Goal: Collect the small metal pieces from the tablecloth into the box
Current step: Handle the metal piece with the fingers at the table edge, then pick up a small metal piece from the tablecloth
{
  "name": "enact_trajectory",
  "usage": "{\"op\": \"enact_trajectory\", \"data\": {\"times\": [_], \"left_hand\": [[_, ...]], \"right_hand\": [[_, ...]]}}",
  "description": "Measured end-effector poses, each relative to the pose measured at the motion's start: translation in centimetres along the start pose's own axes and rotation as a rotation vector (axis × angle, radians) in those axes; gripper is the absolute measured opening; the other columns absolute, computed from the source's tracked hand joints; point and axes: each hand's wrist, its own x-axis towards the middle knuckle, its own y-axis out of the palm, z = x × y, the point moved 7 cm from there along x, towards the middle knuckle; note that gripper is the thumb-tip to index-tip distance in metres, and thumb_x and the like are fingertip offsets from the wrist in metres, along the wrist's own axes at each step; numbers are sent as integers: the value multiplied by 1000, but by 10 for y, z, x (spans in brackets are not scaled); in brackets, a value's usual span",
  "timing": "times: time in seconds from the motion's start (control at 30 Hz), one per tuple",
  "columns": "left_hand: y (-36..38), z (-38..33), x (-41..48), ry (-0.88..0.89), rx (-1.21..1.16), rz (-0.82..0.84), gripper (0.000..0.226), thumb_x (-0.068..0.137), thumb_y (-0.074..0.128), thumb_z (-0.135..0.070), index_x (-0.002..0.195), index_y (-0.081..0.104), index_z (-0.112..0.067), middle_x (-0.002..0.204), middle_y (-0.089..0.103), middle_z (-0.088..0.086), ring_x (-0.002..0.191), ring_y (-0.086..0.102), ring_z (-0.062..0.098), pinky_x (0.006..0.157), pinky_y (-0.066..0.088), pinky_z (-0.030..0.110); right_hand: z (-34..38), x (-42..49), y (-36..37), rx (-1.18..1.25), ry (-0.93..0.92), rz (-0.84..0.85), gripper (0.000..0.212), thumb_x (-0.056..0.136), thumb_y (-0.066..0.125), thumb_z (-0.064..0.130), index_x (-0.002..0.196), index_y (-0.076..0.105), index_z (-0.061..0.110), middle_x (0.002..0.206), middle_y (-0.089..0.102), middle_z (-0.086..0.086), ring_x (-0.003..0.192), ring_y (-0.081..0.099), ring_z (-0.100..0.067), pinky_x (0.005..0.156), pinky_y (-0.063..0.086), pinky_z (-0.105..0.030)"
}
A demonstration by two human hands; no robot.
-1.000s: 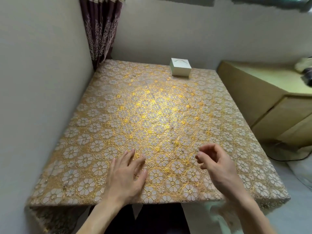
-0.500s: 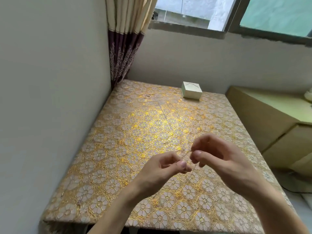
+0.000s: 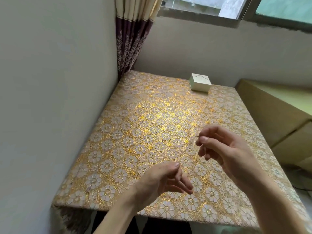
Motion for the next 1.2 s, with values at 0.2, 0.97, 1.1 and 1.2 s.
{"op": "enact_trajectory", "data": {"times": [0.2, 0.97, 1.1, 1.2], "left_hand": [[-36, 4, -16, -16, 36, -198, 29, 93, 52, -38, 78, 61, -15, 78, 67, 5, 67, 61, 17, 66, 53, 27], [-64, 36, -34, -286, 1065, -442, 18, 98, 55, -27, 108, 66, -37, 75, 70, -22, 72, 65, -1, 72, 52, 27], [-57, 45, -39, -236, 993, -398, 20, 97, 57, -24, 97, 72, -37, 77, 71, -22, 71, 65, 1, 71, 50, 26], [-58, 47, -44, -227, 939, -392, 22, 98, 58, -21, 91, 73, -35, 78, 72, -17, 67, 62, -2, 64, 43, 19]], "right_hand": [[-37, -6, -21, 75, 85, -189, 8, 91, 60, 1, 97, 64, 4, 80, 71, -3, 69, 65, -16, 67, 50, -30], [-162, -57, -45, -888, 233, -332, 2, 92, 65, 25, 93, 64, 25, 85, 70, 8, 79, 68, -17, 80, 54, -34], [-165, -65, -36, -997, 159, -355, 18, 94, 63, 30, 109, 62, 22, 115, 56, -3, 85, 68, -25, 80, 56, -43], [-160, -75, -15, -897, 48, -314, 21, 92, 69, 29, 112, 65, 23, 112, 56, 3, 73, 62, -1, 72, 51, -22]]}}
